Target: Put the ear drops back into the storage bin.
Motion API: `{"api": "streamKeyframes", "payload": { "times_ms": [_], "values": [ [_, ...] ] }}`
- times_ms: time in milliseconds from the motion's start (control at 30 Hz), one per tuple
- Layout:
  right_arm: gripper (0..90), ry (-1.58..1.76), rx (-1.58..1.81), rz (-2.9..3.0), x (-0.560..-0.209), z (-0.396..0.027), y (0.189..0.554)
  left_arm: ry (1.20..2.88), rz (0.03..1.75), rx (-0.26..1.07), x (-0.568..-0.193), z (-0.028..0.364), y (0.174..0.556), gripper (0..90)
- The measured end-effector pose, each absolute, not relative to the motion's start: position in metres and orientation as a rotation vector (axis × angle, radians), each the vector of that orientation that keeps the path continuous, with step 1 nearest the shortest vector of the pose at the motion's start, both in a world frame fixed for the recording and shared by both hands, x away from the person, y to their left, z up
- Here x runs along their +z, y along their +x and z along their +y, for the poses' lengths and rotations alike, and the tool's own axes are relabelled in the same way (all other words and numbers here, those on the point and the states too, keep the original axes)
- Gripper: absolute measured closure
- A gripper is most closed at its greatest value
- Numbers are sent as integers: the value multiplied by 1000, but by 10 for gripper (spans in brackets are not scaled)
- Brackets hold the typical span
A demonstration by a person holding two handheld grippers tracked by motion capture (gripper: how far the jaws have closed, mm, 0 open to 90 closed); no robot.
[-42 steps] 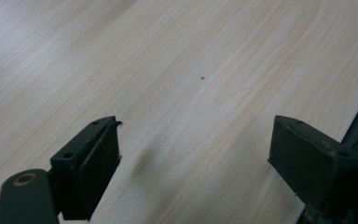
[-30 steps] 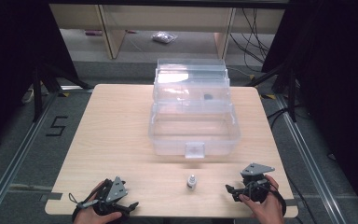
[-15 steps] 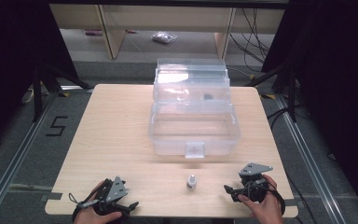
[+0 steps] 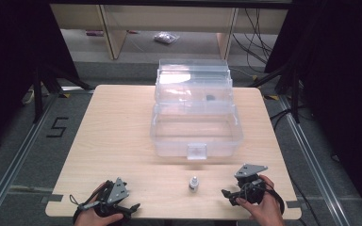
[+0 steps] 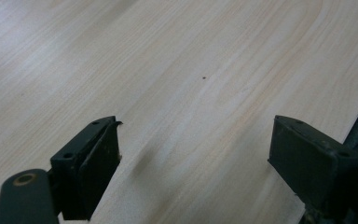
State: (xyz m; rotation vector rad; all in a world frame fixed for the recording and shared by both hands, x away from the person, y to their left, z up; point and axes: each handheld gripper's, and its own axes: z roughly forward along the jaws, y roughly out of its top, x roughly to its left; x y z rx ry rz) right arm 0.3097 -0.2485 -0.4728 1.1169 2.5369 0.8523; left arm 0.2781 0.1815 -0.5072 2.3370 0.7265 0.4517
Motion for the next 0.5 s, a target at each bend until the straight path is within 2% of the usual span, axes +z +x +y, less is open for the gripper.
{"api": "streamKeyframes", "payload": {
  "times_ms": [500],
  "values": [
    [241, 1030, 821, 2629, -464, -227, 311, 2337, 737, 470, -508, 181, 279, 156]
  ]
}}
